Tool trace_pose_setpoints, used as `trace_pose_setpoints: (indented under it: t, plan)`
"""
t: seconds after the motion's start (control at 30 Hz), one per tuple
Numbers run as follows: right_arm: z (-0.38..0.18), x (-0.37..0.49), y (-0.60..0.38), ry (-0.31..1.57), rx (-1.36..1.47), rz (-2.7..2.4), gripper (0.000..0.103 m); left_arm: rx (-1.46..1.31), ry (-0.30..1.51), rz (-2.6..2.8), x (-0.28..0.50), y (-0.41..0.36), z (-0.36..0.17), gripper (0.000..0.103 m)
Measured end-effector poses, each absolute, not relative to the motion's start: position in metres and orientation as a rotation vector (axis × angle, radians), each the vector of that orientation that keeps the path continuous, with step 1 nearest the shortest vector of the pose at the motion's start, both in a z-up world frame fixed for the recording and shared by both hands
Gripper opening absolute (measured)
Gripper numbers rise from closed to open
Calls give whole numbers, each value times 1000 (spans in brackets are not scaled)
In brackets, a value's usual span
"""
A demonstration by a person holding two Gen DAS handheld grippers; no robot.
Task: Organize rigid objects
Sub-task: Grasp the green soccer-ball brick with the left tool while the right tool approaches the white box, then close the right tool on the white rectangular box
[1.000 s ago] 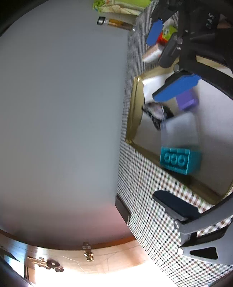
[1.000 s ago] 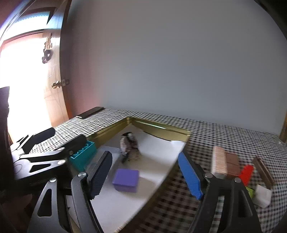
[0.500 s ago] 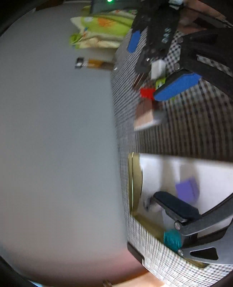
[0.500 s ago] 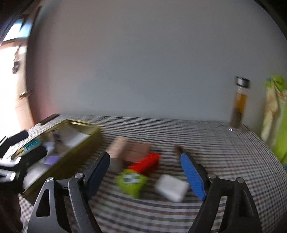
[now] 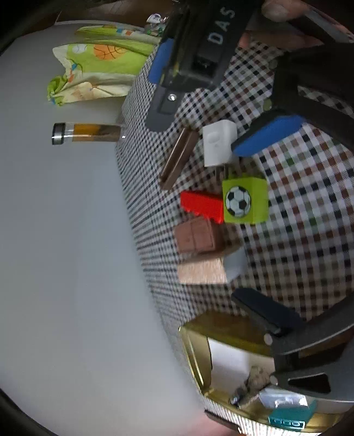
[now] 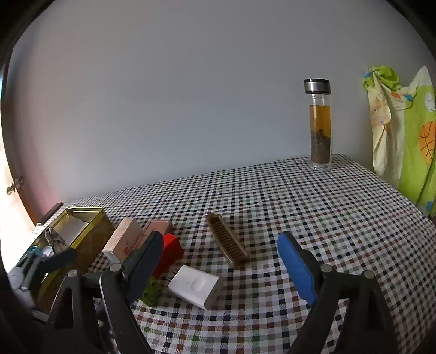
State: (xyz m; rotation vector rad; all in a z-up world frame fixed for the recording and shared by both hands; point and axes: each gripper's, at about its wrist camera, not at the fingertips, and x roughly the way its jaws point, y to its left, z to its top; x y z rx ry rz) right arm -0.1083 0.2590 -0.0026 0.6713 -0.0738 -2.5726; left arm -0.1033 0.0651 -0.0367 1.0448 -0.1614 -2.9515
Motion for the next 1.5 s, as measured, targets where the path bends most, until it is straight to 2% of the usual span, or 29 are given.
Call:
trace_pose_setpoints:
  t: [0.07,0.13,0.2,0.23,0.27,0.3,0.33,0.57,0.8,1.37,1.47,1.5]
  plan:
    - [-2,-109,259,-80,679,-2578,88,1066,-155,-2954,-107,66,-38,91]
    - [-2,-112,258,-81,693,-2579,88,1110,-148,-2955,-114,67,-41,81]
    - [-4,-115,259,-82,701,-2581,88,1168,-140,-2952,-120,68,-44,67]
    - [-4,-116,259,-82,707,-2583,88,1196,-137,-2959,-122,69,-46,64]
    - [-5,-117,259,-81,712,-2585,88,1241,-136,-2965,-125,70,-49,57]
    - [-5,-118,259,-78,716,-2586,88,1265,-132,-2967,-127,71,-50,45]
    - [-5,-118,259,-76,720,-2586,88,1281,-126,-2972,-128,71,-51,43]
    - [-9,-127,257,-69,775,-2553,89,1094,-56,-3006,-103,55,-36,43]
    - [-21,-137,233,42,891,-2433,89,875,48,-2974,-82,27,-23,43]
    - [-48,-149,200,195,1115,-2308,89,877,55,-2980,-84,28,-25,43]
    - [-50,-146,199,200,1113,-2300,79,869,67,-2980,-84,27,-25,43]
    - [-49,-144,199,203,1105,-2302,68,866,69,-2981,-83,26,-25,43]
